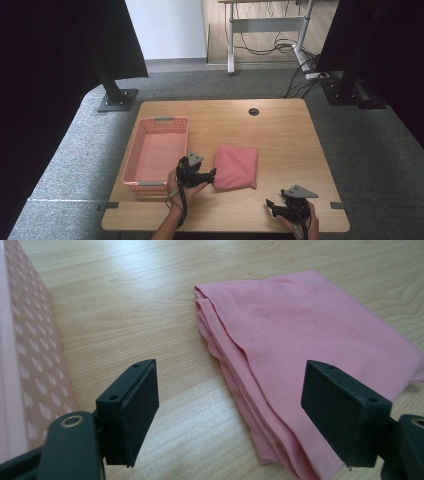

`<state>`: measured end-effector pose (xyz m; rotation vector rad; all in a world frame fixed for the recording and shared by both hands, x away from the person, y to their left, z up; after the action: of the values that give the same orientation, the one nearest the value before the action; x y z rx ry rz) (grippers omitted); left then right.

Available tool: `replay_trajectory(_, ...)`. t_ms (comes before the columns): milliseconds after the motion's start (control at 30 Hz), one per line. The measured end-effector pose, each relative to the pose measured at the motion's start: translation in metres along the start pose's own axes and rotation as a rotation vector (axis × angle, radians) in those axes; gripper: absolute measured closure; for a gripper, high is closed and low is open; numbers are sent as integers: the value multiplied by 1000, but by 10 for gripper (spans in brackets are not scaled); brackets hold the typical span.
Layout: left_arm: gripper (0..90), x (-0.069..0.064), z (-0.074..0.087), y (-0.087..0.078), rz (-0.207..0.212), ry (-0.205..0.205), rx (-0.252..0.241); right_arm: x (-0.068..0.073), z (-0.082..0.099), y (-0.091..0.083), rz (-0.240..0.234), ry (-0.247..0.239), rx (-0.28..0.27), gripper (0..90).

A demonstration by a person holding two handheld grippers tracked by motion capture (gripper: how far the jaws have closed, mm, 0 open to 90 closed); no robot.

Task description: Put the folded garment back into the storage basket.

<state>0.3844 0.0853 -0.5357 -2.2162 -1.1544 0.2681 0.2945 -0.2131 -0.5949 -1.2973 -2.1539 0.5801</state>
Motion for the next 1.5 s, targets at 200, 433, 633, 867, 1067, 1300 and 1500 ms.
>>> replay_trajectory(200,226,-1,-3,5,-2,7,3,-1,0,0,1,0,0,268)
replay_trajectory(433,228,1,-8,8,-6,14,11,-1,0,0,-2,-7,1,266)
replay_trajectory(633,231,2,-11,9,-9,16,13,-1,0,1,-2,-6,3,266)
replay_trajectory(867,230,3,-14,12,-12,17,16,-1,0,1,-1,-7,4,265)
replay_trajectory(1067,230,5,-15,14,-14,13,20,-1,1,1,-1,-6,4,265)
replay_trajectory(1300,231,7,-17,17,-14,9,23,-1,0,1,-1,-5,3,265)
replay_trajectory(1500,232,8,-19,19,-14,7,23,-1,1,1,-1,-5,3,265)
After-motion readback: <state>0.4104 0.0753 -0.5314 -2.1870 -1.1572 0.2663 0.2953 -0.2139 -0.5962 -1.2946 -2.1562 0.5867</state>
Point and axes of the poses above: each handheld gripper's, and its own axes: y roughly forward along the jaws, z roughly out of its underside, x roughly to its left, the point moved 5 cm from there along y, roughly forward along the jaws, and after that the axes turned 10 degrees about y, right-handed, at the moved point
